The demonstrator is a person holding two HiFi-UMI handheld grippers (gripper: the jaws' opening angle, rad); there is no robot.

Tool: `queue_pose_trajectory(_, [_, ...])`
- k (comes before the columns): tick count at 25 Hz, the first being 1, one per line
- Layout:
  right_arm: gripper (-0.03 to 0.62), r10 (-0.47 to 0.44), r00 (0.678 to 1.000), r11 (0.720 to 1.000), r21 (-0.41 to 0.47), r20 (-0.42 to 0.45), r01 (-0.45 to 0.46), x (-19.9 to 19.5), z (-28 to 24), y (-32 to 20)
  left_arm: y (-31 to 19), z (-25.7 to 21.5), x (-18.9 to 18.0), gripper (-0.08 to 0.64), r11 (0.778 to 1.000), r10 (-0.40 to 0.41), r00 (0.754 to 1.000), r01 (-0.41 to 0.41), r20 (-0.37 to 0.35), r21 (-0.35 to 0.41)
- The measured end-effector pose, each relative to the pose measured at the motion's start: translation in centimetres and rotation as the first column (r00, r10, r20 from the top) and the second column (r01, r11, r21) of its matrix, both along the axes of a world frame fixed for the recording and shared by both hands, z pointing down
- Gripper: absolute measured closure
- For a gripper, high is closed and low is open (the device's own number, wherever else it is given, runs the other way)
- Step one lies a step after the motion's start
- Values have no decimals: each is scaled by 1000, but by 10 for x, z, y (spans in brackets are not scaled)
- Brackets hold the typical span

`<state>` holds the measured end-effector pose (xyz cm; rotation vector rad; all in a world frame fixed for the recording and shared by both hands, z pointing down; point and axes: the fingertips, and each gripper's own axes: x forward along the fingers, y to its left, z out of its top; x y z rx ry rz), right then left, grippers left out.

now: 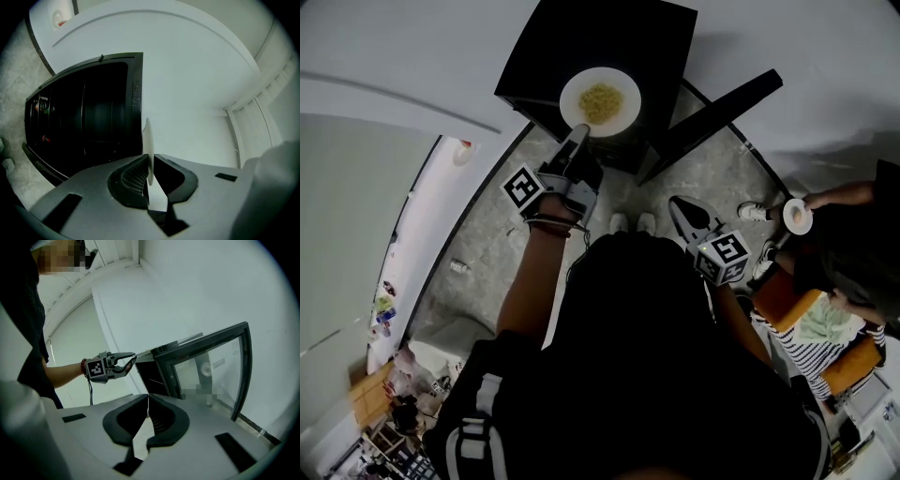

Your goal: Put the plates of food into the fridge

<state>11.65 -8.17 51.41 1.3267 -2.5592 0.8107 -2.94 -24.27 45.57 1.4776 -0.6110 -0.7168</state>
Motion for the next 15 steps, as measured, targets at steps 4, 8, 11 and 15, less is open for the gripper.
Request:
queue_pose_trajectory(4, [568,-21,1000,1000,4,4,21,-1,4,-1,5,-3,-2,511,1000,-3,1000,3,-3,7])
queue_pose_trajectory(8, [568,-40,999,999,9,7,40,-12,4,12,26,-10,-14,511,1000,-5,1000,5,-7,26])
queue_pose_trajectory(11, [568,-44,999,999,8,15,43,-23,-1,21,44,-15,-25,511,999,-8,1000,8,-9,38])
queue_pose_trajectory(15, [568,-68,998,998,-1,11,68,-28,1,22,52,-13,-32,511,999,-19,1000,20,-9,36])
